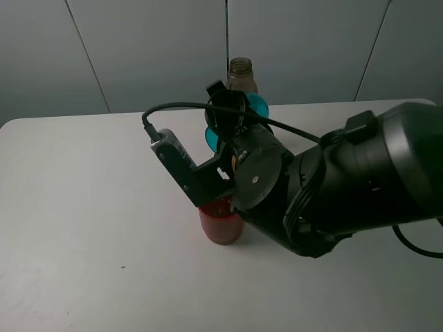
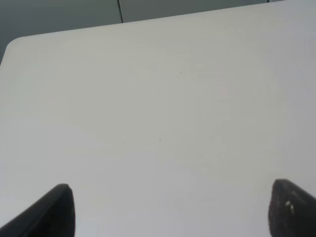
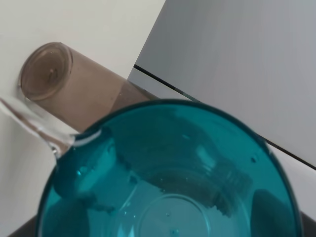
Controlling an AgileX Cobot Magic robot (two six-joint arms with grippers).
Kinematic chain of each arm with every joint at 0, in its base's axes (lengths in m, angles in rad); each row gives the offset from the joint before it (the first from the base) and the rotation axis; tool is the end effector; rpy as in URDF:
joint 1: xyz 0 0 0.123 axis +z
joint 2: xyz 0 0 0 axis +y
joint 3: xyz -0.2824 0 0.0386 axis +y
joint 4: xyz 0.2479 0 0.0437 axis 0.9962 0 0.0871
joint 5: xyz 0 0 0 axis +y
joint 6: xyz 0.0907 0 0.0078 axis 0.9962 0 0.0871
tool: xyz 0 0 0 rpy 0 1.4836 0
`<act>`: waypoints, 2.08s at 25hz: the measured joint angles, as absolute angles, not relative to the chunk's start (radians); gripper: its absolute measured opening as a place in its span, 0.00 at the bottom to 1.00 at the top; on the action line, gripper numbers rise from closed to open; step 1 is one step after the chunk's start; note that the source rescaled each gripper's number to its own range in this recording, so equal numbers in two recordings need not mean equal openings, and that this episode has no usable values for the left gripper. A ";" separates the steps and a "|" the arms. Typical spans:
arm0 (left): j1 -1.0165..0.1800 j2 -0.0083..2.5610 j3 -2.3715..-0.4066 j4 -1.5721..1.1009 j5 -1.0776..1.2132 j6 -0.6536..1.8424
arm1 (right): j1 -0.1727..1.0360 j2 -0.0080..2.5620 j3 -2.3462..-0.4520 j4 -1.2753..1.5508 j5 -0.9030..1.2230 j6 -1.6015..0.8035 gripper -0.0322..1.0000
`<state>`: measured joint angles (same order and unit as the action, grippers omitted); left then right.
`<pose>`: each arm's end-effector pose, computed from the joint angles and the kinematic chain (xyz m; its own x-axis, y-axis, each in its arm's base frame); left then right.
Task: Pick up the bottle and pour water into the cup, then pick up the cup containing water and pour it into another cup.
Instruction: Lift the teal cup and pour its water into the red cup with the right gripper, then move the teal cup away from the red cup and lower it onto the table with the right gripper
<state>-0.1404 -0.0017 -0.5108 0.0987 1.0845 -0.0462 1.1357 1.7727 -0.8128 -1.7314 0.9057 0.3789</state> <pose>-0.0064 0.0089 0.2785 -0.4597 0.0650 -0.8857 0.0630 0.9972 0.0405 0.1979 0.2579 0.1783 0.2805 -0.8796 0.3843 -0.2987 -0.4605 -0.8359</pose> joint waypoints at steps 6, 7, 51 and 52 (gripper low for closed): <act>-0.140 -0.002 -0.511 0.099 1.085 -0.046 | 1.136 1.773 -0.813 -1.731 0.906 0.381 0.12; -0.140 -0.002 -0.511 0.099 1.085 -0.046 | 1.136 1.773 -0.813 -1.731 0.907 0.381 0.12; -0.140 -0.002 -0.511 0.099 1.085 -0.046 | 0.486 1.768 -0.743 -0.504 -0.101 0.344 0.12; -0.140 -0.002 -0.511 0.099 1.085 -0.046 | 0.486 1.779 -0.743 -0.504 -0.105 0.341 0.12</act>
<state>-0.1404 -0.0017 -0.5108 0.0987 1.0845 -0.0462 0.4862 1.7795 -0.7434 -0.5044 -0.1055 0.3414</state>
